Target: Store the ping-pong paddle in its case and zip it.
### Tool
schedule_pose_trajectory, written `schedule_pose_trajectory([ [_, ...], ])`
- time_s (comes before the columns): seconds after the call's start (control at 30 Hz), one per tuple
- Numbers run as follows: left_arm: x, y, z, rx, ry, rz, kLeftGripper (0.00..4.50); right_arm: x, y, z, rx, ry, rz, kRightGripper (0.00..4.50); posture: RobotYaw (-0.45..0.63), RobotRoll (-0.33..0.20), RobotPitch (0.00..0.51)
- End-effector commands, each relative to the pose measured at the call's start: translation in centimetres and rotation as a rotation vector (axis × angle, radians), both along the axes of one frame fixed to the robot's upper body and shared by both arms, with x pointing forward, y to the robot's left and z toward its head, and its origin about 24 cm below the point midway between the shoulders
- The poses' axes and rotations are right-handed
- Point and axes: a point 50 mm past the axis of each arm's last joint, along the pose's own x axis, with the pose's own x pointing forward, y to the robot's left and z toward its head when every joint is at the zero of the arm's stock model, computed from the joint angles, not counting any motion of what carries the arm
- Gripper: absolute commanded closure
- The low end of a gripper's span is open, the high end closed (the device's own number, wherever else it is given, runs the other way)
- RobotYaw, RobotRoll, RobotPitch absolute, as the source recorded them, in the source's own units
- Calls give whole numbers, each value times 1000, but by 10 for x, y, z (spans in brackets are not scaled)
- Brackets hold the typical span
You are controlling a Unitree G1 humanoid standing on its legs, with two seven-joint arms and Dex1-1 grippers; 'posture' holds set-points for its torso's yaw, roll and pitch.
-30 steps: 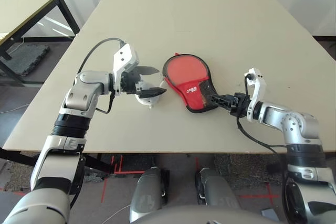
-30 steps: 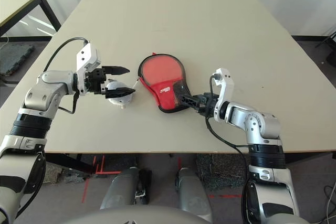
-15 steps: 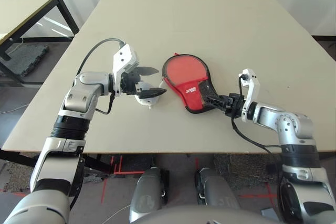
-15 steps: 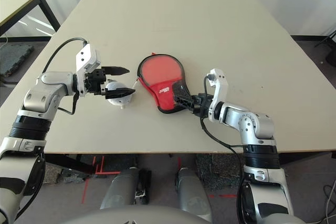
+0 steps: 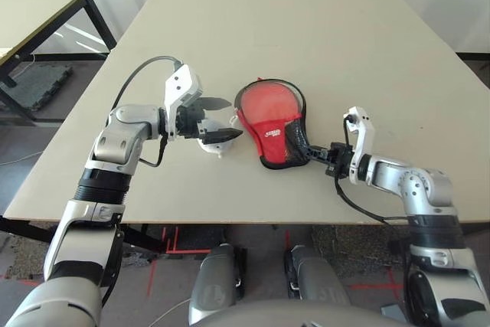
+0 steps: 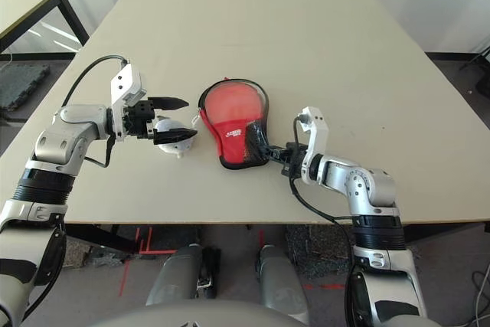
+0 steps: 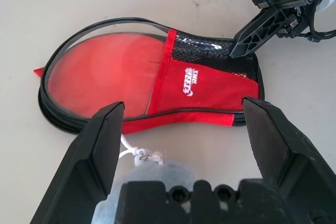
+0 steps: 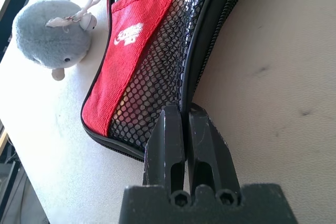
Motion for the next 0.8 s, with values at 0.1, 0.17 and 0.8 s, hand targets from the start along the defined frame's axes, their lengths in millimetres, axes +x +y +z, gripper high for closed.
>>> schedule_pose_trajectory([
  [0.1, 2, 2, 1, 15, -4, 8, 0, -8, -14, -6, -12, 58, -7, 4475, 101, 0, 84],
  [0.17, 2, 2, 1, 15, -5, 8, 0, -9, -18, -5, -18, 62, -2, 4475, 98, 0, 85],
  [0.8, 5, -2, -2, 20, 3, -11, 0, -52, -41, 4, -16, 145, 169, 4475, 66, 0, 92],
])
